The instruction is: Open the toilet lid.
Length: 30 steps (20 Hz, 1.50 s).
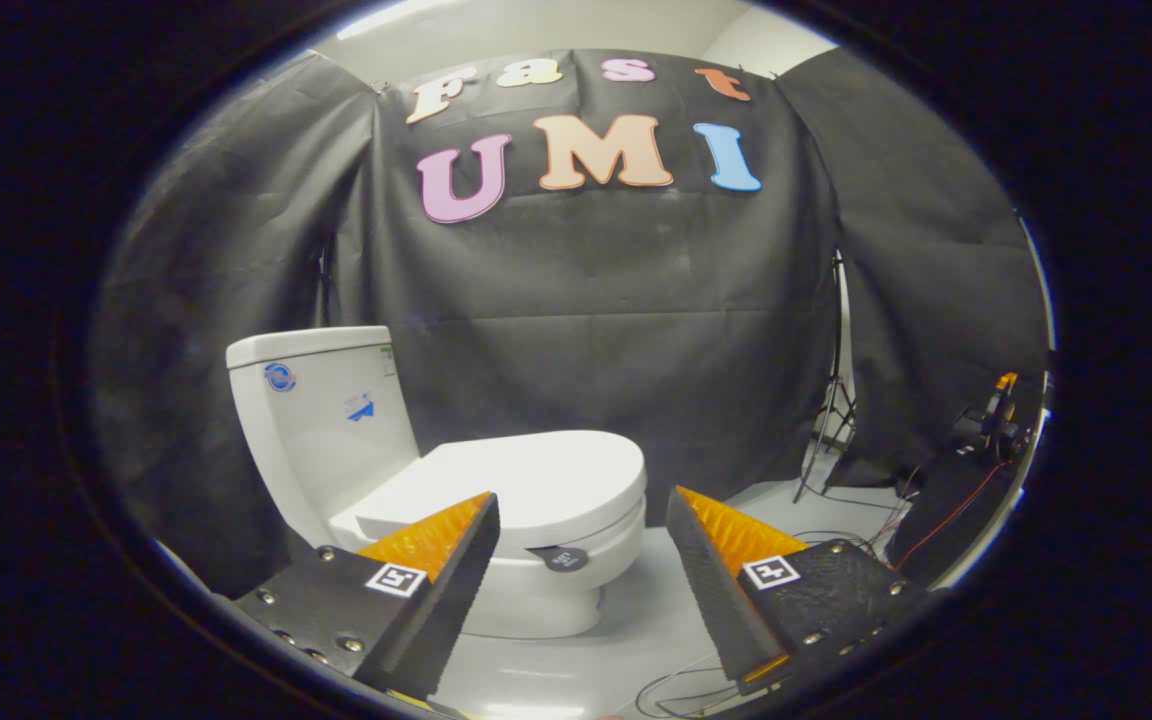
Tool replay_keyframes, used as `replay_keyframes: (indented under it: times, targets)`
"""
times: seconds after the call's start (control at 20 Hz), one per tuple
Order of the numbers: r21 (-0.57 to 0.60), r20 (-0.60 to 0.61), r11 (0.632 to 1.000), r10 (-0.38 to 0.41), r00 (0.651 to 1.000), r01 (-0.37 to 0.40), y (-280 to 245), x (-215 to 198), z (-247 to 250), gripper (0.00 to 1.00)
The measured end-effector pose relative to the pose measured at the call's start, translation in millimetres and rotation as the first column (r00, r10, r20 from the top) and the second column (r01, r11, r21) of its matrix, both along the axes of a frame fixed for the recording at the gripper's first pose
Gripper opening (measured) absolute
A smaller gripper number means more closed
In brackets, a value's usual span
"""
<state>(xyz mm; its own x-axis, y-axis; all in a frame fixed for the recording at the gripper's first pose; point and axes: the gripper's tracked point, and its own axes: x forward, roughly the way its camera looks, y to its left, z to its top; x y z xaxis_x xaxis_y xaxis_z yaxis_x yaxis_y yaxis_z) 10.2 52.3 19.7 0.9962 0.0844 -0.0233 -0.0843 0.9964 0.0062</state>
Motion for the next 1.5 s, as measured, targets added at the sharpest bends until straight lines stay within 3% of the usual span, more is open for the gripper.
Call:
replay_keyframes:
  times: [0.35, 0.65, 0.85, 1.05, 1.3, 1.4, 1.5]
  targets:
    - [0.047, 0.0, 0.999, 0.005, 1.0, -0.005, 7.5, 16.8, -0.9, 0.99]
    - [0.109, -0.132, 0.994, 0.023, 0.991, -0.008, 0.7, 46.2, -29.2, 0.99]
    - [0.199, -0.271, 0.98, 0.041, 0.962, 0.014, -10.2, 61.7, -59.8, 0.99]
    - [0.338, -0.454, 0.936, 0.074, 0.888, 0.094, -15.4, 77.1, -92.4, 1.0]
    - [0.483, -0.548, 0.854, 0.121, 0.828, 0.195, -13.6, 102.0, -119.1, 0.99]
    - [0.579, -0.581, 0.765, 0.145, 0.801, 0.282, -11.5, 107.0, -136.2, 0.99]
    - [0.666, -0.608, 0.638, 0.165, 0.777, 0.386, -17.0, 109.8, -148.4, 0.99]
